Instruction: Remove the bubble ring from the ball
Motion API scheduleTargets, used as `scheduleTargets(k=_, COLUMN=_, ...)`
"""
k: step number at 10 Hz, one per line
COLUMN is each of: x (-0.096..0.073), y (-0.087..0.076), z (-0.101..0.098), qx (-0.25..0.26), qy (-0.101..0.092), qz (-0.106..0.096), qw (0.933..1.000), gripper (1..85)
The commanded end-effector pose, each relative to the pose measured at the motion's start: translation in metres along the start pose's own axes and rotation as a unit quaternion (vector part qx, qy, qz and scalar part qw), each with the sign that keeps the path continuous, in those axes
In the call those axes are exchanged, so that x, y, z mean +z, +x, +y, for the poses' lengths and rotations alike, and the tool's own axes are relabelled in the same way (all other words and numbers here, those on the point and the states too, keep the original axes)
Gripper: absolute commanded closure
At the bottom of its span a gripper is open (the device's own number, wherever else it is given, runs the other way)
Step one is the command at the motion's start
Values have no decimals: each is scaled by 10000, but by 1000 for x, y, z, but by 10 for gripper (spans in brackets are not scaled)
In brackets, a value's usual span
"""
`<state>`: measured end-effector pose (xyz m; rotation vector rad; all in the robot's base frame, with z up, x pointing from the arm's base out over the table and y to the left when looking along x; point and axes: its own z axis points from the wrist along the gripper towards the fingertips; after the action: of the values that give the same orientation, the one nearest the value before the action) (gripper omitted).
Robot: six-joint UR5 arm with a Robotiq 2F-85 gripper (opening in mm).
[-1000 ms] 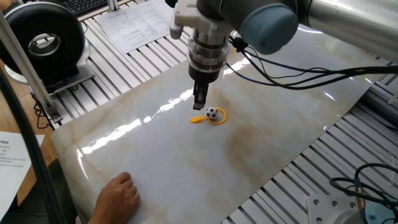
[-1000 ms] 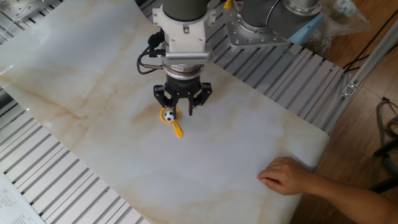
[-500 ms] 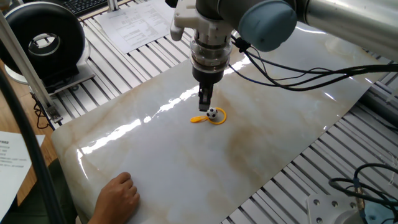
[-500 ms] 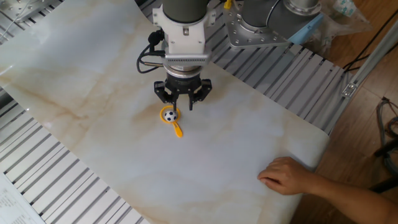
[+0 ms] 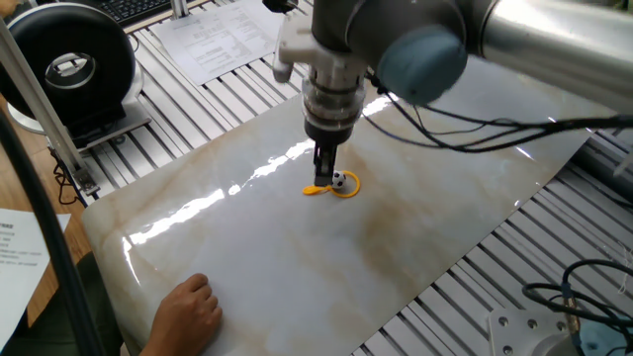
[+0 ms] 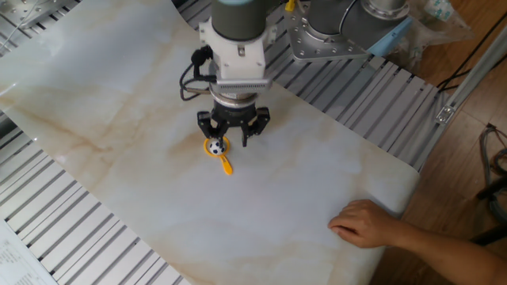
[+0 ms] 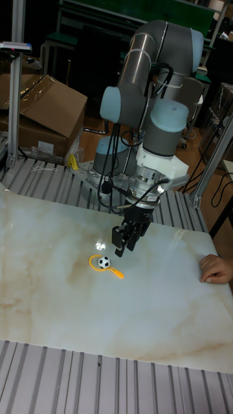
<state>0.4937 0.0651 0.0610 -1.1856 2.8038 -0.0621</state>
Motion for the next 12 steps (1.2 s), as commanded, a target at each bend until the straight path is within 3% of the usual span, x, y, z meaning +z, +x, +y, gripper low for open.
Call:
scheduleTargets(k=1, x=27, y=-3, z=-1, qx=-40, qy=72, qz=-171, qw=9998, gripper=390)
scheduleTargets(k=5, x=44, y=-5, z=-5, qx=-133, qy=135, qz=-217, qw=9996, gripper=403)
scheduleTargets(k=12, x=51, y=-7, z=-11, qx=-223, qy=114, qz=-296, qw=9992, gripper=413)
